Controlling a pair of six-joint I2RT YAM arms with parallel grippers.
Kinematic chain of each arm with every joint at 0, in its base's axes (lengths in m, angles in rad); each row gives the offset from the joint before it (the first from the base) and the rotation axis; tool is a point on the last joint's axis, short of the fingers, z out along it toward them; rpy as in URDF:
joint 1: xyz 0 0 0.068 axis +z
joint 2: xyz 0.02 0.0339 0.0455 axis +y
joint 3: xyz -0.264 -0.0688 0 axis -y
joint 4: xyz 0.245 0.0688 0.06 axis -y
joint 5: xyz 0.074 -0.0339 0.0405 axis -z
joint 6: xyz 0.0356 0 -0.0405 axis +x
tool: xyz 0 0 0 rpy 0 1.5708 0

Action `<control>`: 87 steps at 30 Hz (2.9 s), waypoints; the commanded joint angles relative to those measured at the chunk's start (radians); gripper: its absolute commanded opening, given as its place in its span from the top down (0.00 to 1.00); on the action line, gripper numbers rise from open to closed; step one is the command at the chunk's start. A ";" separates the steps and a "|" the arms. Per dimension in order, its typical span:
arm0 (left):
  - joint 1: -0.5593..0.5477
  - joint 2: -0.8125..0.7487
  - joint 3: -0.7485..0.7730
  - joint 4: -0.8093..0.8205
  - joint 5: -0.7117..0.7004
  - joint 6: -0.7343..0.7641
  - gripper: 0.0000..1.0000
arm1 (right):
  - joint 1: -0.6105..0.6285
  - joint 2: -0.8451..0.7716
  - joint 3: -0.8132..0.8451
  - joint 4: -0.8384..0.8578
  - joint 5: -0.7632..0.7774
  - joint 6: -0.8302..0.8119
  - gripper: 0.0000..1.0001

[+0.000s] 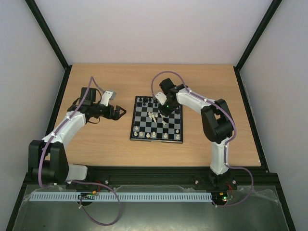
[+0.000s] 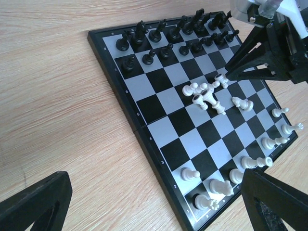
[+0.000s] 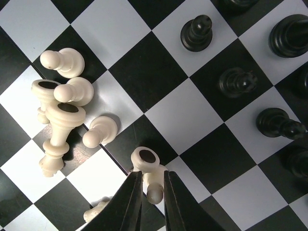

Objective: Set up the chess pieces on the board

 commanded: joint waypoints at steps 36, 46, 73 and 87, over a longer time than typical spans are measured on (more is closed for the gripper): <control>0.013 0.049 -0.016 0.052 0.146 -0.066 0.11 | -0.005 -0.372 -0.312 -0.055 -0.043 -0.175 0.94; -0.026 0.061 -0.006 0.042 0.129 -0.086 0.01 | 0.000 -0.426 -0.448 -0.030 -0.032 -0.234 0.93; -0.086 0.047 -0.012 0.009 -0.012 -0.056 0.01 | 0.048 -0.322 -0.451 0.026 -0.016 -0.206 0.93; -0.069 0.065 -0.026 0.063 -0.001 -0.062 0.01 | 0.048 -0.327 -0.430 0.016 0.006 -0.197 0.81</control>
